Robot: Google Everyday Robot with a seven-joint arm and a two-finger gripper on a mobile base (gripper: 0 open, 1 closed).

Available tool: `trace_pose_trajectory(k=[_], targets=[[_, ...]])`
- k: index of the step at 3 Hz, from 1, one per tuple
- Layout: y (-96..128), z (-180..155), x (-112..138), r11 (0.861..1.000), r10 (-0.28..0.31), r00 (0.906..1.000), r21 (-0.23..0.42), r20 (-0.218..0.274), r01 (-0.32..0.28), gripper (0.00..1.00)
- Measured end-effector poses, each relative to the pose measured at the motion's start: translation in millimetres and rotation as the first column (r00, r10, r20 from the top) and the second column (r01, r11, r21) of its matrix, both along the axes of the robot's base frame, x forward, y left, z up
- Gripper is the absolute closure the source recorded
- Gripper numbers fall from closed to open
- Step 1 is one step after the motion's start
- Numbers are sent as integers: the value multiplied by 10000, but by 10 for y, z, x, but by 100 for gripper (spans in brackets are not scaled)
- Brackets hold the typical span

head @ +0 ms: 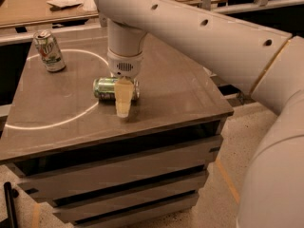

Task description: Move green can near 7up can

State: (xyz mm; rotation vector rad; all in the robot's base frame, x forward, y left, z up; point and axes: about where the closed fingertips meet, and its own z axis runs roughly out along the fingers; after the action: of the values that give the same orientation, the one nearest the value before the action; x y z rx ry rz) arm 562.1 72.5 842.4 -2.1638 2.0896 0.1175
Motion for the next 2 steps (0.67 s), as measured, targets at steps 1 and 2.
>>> trace_pose_trajectory(k=[1,2], targets=[[-6,-53,20,9998,-127,9998,-134,-127,125,49],[36,-82,38,9989,-132,9995,-444,-278,120,72]])
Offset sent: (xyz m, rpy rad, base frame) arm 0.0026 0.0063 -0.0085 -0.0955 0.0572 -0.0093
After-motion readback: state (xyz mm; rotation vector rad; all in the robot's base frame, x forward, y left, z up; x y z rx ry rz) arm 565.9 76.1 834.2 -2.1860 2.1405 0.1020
